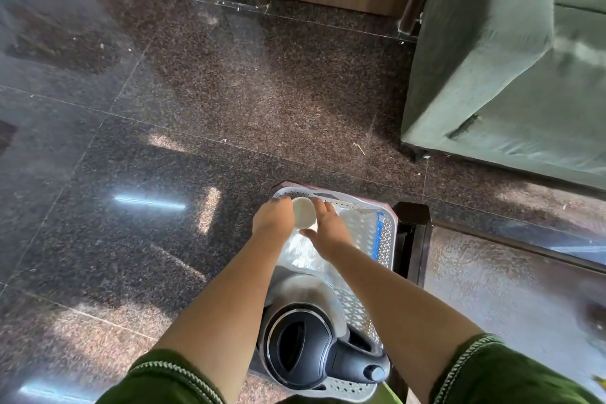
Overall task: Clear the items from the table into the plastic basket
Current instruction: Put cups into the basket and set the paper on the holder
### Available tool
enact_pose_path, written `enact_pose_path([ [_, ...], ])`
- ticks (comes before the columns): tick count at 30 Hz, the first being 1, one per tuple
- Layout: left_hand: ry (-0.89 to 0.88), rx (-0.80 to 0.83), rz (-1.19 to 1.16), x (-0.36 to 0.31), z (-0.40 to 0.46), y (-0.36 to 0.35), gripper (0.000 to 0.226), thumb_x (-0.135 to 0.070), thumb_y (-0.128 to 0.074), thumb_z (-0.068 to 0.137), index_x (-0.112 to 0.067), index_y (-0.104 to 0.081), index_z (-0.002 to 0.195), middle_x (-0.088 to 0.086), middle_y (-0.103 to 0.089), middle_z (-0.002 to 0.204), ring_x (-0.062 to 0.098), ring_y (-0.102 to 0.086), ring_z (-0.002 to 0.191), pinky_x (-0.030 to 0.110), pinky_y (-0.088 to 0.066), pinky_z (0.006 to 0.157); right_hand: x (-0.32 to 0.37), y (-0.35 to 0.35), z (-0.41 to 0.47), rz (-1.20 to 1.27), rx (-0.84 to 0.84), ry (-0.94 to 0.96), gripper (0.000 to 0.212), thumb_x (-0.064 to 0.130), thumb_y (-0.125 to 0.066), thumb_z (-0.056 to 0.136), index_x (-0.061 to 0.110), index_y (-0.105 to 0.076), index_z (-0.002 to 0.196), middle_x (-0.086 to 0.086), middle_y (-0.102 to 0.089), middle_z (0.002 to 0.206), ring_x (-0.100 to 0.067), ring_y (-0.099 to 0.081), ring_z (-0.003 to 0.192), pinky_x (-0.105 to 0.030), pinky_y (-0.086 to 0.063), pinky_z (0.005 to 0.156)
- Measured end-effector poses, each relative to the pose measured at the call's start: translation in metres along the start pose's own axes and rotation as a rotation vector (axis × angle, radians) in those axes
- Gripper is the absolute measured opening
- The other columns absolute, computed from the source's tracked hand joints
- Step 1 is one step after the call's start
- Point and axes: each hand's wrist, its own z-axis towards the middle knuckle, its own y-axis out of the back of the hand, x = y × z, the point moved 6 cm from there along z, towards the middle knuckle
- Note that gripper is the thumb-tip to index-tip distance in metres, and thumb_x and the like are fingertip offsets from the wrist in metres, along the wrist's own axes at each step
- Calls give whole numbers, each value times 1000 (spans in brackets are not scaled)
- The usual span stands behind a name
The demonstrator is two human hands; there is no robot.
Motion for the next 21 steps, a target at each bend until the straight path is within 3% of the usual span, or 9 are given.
enact_pose_path([
  [5,-60,-103,-41,2,-12,11,25,-20,-31,102,-6,-48,115,17,-65,102,36,-63,99,39,-46,70,2,3,-6,-18,20,-27,76,21,-70,86,16,-26,148,-11,-41,141,-31,-54,118,-40,-48,98],
  [10,-152,-148,118,-4,-41,27,28,-8,-36,98,-3,-40,125,18,-68,95,36,-67,87,39,-45,60,-8,32,-39,51,-98,-92,53,19,-65,90,14,-37,135,-8,-38,136,-29,-57,111,-37,-49,94],
  [14,-136,-176,42,-21,-64,48,32,-16,-40,99,-6,-39,129,20,-68,102,38,-66,93,37,-43,61,-23,67,-80,106,-235,-125,31,18,-58,91,16,-45,120,-6,-46,126,-26,-59,93,-37,-51,84],
  [17,-228,-181,8,-63,-84,61,37,-24,-40,99,-6,-37,131,21,-66,107,38,-64,97,39,-47,67,-46,98,-117,86,-374,-174,21,20,-57,90,13,-48,108,-8,-51,118,-29,-59,88,-33,-44,71],
  [21,-350,-160,16,-139,-122,65,42,-30,-46,97,-9,-36,132,20,-63,114,37,-62,104,40,-48,75,-95,139,-170,202,-528,-339,17,20,-54,89,13,-48,103,-9,-55,109,-31,-58,96,-37,-48,79],
])
